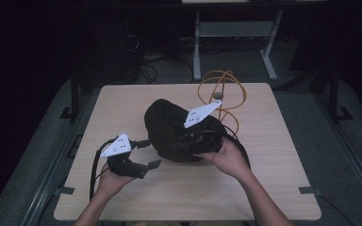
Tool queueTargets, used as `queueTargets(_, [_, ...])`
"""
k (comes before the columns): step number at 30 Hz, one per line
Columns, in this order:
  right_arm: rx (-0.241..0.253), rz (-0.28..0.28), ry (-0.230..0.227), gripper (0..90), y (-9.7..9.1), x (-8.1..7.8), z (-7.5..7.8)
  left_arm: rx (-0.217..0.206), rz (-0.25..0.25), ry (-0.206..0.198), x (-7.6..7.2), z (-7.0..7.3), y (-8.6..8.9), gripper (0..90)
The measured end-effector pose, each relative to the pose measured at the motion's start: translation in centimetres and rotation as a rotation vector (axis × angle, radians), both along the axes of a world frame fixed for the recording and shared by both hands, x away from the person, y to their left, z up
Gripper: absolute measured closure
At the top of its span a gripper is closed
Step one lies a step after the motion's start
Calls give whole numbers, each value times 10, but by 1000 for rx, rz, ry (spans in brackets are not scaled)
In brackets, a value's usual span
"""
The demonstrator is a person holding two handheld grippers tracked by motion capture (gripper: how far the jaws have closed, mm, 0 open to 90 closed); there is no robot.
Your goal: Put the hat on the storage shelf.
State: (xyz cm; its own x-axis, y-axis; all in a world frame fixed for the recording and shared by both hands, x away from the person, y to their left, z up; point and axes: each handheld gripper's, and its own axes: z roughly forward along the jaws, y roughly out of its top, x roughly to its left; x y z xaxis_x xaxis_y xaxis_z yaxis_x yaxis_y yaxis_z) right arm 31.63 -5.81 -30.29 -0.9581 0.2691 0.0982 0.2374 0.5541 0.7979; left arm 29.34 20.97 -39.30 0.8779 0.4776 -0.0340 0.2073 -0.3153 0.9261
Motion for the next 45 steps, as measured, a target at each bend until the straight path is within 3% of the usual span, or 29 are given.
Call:
queueTargets(2, [8,3,5,770,1,2,2,2,2,-10,3,1,-6,181])
queueTargets(6, [43,21,20,772,5,3,4,-3,25,-42,9,2,-13,302])
queueTargets(10, [43,25,33,776,8,3,3,-12,22,-59,13,2,-12,522])
queueTargets(12, [50,26,32,776,8,3,3,-12,9,-107,12,7,-14,659])
queueTargets(14, [51,27,35,777,8,4,3,-13,5,-118,11,9,-15,763])
queueTargets(17, [71,30,37,776,6,4,4,-34,-4,-131,11,18,-15,848])
queueTargets(20, [80,29,40,774,4,5,5,-30,1,-135,11,25,-13,866])
queueTargets(31, [191,-15,63,673,-12,12,11,-10,26,-183,6,57,-8,868])
queueTargets(38, [255,-47,118,506,-26,20,9,19,36,-199,10,78,-4,872])
queueTargets(41, [259,-53,134,435,-33,22,6,43,41,-205,12,86,-4,872])
queueTargets(45, [236,-84,102,412,-43,17,3,16,48,-174,19,92,5,871])
